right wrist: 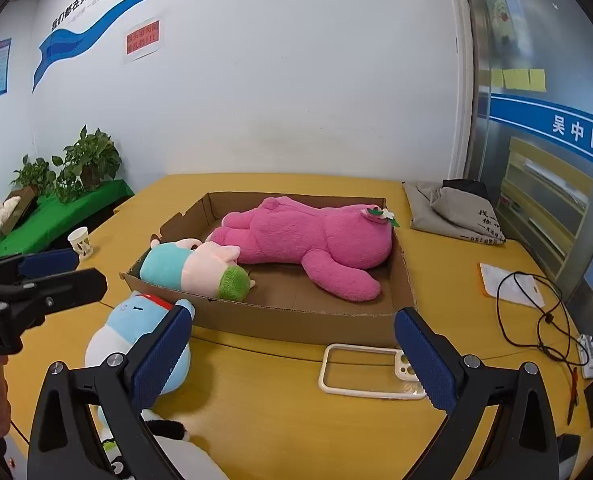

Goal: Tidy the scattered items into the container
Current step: 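Move both grippers toward the light-blue cat plush with the red headband, then close the left gripper on the blue cat's body while the right gripper grasps its arm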

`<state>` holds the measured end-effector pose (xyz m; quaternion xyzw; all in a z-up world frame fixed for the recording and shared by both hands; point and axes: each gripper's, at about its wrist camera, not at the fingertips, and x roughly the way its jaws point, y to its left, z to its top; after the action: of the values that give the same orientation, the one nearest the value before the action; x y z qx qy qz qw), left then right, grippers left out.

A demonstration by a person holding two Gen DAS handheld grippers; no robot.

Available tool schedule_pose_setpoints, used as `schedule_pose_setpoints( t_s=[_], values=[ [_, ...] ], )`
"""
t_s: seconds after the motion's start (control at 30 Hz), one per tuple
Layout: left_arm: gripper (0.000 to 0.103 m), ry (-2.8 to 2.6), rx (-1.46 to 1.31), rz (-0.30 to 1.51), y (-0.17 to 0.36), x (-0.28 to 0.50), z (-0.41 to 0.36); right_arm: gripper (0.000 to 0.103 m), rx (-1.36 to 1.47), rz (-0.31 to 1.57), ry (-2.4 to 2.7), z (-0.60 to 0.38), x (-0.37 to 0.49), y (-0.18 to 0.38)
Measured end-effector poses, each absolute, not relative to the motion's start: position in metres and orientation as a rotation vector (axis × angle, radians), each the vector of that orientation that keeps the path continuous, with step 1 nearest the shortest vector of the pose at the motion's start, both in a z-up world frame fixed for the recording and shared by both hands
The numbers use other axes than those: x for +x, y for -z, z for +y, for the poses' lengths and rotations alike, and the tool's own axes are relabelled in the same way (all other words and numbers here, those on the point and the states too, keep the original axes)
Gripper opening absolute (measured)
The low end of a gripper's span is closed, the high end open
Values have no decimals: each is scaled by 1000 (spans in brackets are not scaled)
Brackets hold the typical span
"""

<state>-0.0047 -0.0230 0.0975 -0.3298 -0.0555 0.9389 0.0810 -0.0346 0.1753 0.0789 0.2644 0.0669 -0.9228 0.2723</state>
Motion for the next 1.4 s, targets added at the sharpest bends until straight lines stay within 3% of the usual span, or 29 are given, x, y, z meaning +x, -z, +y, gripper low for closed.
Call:
schedule_pose_setpoints(
  t_s=[0.93,1.4],
  values=[
    [79,-2786,-1018,-176,-83,-5,-24,103,745,243,2519,172,-38,-69],
    [79,-2827,-1146,-237,-49,-9,-96,103,899,284,2344,135,-43,-38]
  ],
)
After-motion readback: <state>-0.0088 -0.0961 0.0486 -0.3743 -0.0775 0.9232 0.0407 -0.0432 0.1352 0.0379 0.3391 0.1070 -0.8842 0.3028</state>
